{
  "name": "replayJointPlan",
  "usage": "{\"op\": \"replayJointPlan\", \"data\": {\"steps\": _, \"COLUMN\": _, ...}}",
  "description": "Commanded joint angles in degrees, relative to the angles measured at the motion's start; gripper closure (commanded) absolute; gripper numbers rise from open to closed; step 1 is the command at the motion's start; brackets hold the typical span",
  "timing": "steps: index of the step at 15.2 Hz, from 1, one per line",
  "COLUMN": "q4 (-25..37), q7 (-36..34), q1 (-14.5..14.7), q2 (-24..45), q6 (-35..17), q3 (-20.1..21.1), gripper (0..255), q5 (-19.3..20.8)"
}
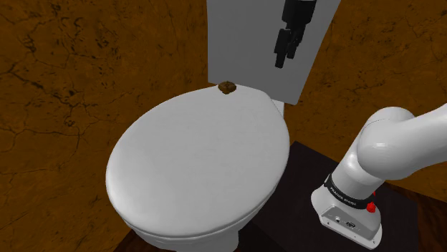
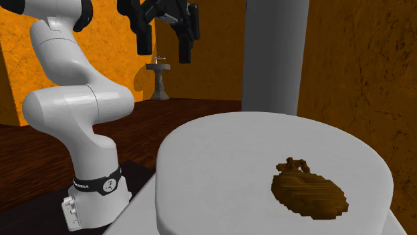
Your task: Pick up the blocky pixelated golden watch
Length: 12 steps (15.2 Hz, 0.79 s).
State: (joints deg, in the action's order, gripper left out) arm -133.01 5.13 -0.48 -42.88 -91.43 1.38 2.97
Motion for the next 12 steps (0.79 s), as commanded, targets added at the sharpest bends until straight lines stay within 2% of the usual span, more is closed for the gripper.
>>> {"op": "replayJointPlan", "data": {"steps": 1, "q4": 0.00, "q7": 0.00, "q1": 0.00, "q2": 0.00, "q6": 0.00, "q3": 0.00, "gripper": 0, "q5": 0.00}}
{"op": "replayJointPlan", "data": {"steps": 12, "q4": 7.73, "q7": -17.28, "q1": -3.06, "q2": 22.10, "q6": -14.39, "q3": 3.69, "gripper": 0, "q5": -5.32}}
